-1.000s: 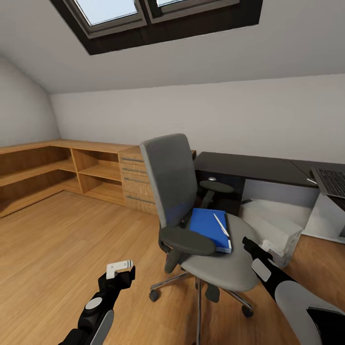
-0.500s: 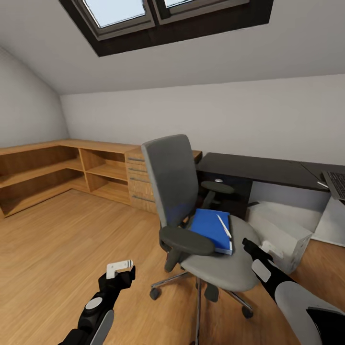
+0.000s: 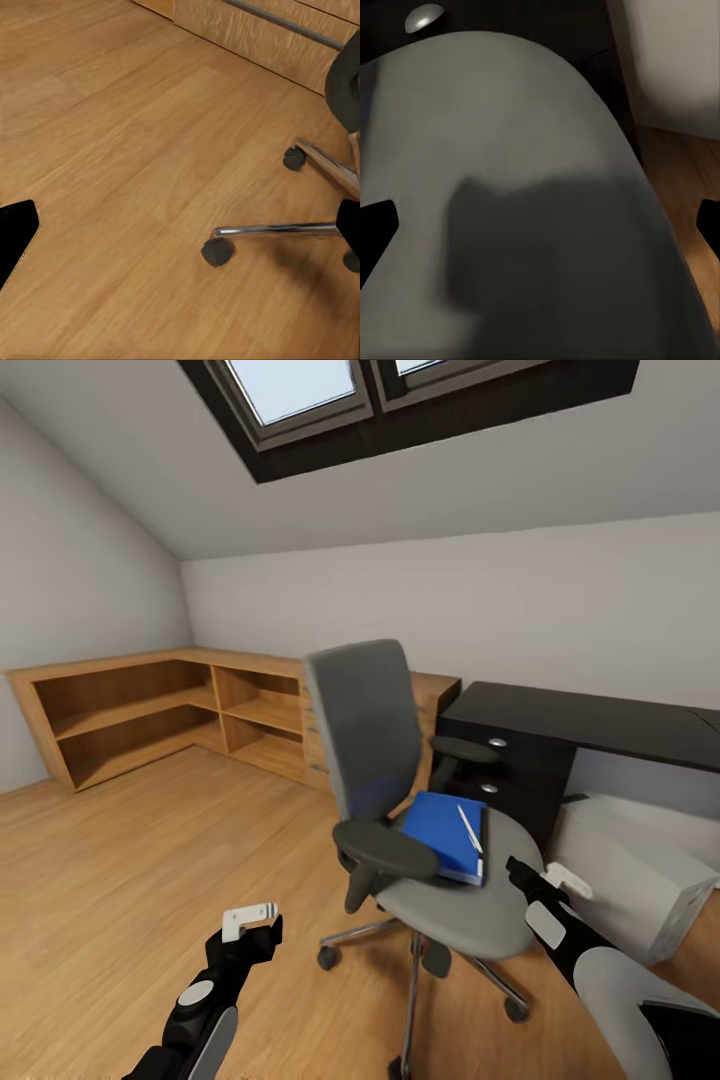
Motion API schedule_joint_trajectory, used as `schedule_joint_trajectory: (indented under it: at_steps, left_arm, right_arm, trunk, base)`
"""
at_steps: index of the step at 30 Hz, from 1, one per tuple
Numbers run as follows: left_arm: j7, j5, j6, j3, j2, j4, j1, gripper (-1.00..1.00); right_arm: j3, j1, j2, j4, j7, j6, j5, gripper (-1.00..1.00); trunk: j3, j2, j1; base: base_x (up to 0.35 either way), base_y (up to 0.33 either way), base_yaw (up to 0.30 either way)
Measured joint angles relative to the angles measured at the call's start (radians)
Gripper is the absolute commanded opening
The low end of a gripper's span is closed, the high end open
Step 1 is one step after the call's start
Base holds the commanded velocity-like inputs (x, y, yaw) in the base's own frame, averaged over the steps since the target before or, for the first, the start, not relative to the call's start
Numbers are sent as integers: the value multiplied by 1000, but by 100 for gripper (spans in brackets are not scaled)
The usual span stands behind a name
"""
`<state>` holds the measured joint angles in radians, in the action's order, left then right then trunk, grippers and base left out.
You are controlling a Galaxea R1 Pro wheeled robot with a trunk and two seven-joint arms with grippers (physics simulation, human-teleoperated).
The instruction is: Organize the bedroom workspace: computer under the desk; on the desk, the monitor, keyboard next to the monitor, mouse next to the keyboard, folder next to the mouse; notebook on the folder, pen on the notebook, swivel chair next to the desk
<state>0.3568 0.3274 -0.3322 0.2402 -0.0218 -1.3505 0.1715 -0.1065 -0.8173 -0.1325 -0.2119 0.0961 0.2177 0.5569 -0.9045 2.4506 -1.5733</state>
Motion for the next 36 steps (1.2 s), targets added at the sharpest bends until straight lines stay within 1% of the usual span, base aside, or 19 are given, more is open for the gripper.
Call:
schedule_joint_trajectory:
  at_steps: [14,23,25,28,32,36]
  left_arm:
    - [0,0,0,0,0,0,0,100]
    - [0,0,0,0,0,1,1,100]
    - [0,0,0,0,0,1,0,100]
    - [0,0,0,1,0,2,0,100]
    - [0,0,0,1,0,3,0,100]
    - [0,0,0,2,0,4,-1,100]
  right_arm:
    - [4,0,2,-1,-2,1,3,100]
    - [6,0,1,-1,-3,1,4,100]
    - [-4,0,0,-2,3,3,-4,100]
    - [6,0,2,-1,-3,1,2,100]
    - [-1,0,0,-1,1,2,-2,100]
    - [4,0,1,-2,-2,2,-1,100]
  trunk:
    - [0,0,0]
    - [0,0,0]
    - [0,0,0]
    - [0,0,0]
    - [0,0,0]
    - [0,0,0]
  base:
    - [0,0,182]
    - [0,0,71]
    - [0,0,225]
    - [0,0,257]
    - [0,0,270]
    - [0,0,273]
